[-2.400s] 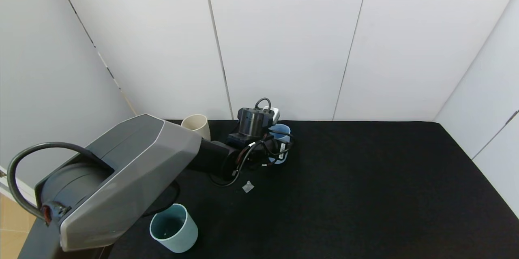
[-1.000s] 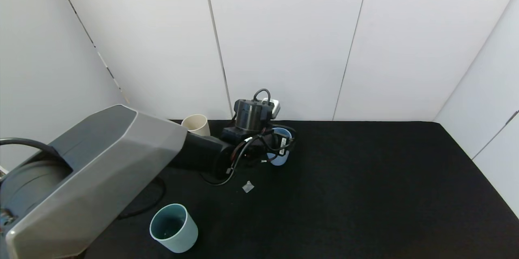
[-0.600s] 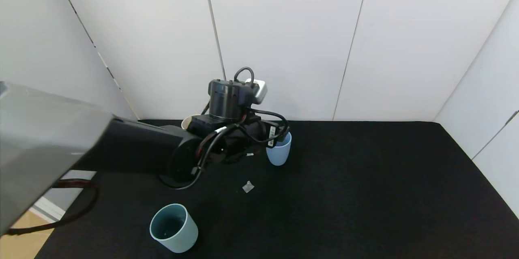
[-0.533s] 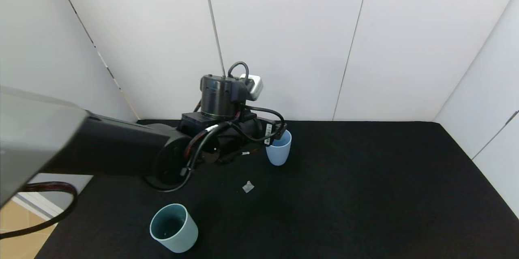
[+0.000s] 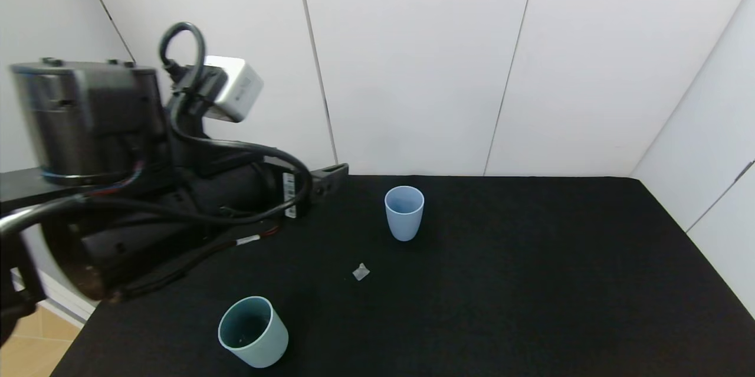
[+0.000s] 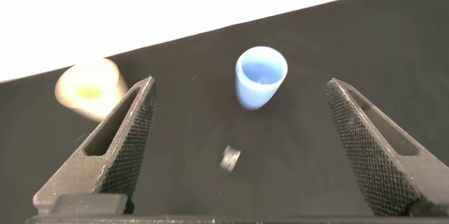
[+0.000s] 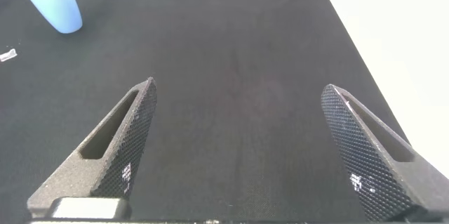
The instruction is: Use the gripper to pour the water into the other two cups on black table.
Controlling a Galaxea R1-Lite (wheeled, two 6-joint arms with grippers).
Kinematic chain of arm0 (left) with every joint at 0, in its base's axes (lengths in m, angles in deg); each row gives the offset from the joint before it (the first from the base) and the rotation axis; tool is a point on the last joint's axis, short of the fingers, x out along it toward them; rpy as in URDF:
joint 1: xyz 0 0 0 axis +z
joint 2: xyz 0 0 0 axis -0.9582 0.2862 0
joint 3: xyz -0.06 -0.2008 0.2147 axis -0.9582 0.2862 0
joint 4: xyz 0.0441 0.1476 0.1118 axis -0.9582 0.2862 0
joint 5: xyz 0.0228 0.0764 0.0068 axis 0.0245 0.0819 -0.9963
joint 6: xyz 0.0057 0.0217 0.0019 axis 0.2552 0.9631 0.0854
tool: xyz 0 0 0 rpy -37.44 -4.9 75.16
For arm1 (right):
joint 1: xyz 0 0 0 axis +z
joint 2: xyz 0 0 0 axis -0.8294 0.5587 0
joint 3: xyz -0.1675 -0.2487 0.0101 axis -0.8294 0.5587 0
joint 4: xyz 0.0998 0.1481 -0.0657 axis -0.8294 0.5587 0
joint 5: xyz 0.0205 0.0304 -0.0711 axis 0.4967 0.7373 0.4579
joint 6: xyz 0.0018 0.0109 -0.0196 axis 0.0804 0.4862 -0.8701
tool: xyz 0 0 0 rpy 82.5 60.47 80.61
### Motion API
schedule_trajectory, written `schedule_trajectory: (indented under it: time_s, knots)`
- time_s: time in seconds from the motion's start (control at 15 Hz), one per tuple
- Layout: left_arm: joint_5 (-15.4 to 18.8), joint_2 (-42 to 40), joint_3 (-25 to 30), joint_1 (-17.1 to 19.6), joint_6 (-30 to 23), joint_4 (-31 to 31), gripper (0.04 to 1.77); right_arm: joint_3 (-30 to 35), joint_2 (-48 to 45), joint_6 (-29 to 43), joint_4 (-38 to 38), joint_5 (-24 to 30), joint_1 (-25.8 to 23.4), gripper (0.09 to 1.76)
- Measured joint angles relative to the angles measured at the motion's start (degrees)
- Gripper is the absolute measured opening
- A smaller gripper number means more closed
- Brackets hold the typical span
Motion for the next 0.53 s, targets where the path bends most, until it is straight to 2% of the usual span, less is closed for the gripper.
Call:
schedule_trajectory:
  time_s: [0.07,0.2,0.4,0.53]
  knots:
    - [-0.68,-4.06,2.45,0.35,0.02,1.04,1.70,0.00,0.00,0.00,0.00,0.00,0.00,1.71]
    - [-1.01,-11.34,7.11,3.33,0.24,2.39,1.70,0.00,0.00,0.00,0.00,0.00,0.00,1.71]
    - [-0.66,-21.89,13.51,11.35,0.82,4.71,1.71,0.00,0.00,-0.02,0.00,0.00,0.00,1.71]
    - [0.78,-29.81,17.60,16.20,0.93,6.85,1.71,0.00,0.00,-0.02,0.00,0.00,0.00,1.71]
